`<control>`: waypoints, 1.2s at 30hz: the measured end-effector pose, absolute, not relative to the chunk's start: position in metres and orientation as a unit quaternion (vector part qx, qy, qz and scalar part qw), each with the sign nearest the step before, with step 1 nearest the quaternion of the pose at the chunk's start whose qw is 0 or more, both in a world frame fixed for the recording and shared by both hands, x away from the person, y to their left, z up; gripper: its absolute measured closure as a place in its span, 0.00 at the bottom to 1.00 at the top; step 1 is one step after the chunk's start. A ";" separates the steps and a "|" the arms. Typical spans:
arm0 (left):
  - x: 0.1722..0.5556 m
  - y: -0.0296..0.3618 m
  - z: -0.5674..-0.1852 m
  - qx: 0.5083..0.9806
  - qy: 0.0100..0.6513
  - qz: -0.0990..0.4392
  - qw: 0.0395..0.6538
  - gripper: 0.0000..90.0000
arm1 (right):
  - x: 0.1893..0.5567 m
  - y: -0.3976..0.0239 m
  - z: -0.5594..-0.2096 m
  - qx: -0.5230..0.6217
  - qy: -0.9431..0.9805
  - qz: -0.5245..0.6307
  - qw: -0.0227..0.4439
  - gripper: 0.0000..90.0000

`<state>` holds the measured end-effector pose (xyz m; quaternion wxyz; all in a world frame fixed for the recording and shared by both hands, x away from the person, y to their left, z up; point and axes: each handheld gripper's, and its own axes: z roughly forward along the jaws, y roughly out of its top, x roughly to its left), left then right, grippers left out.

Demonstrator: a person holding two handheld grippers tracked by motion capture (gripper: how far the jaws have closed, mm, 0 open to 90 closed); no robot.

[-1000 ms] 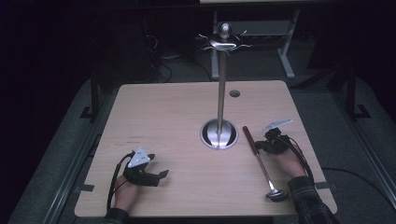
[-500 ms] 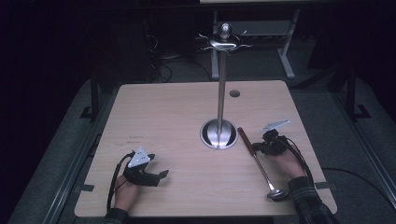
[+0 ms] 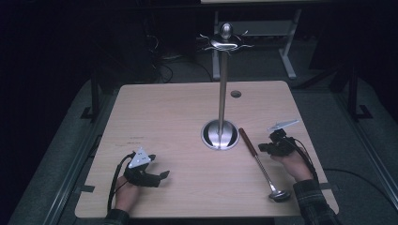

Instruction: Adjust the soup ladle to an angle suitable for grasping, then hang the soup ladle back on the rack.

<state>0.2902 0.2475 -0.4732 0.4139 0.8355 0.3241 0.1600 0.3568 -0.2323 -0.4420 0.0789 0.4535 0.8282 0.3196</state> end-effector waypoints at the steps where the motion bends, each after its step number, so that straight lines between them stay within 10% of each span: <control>1: 0.290 0.248 -0.473 0.836 0.324 0.160 0.413 0.16 | 0.356 -0.233 -0.440 0.457 0.827 0.318 0.077 0.99; 22: 0.290 0.247 -0.473 0.835 0.324 0.161 0.414 0.16 | 0.366 -0.205 -0.430 0.497 0.827 0.257 0.053 0.72; 36: 0.290 0.248 -0.473 0.836 0.324 0.159 0.414 0.16 | 0.380 -0.183 -0.436 0.506 0.841 0.189 0.035 0.71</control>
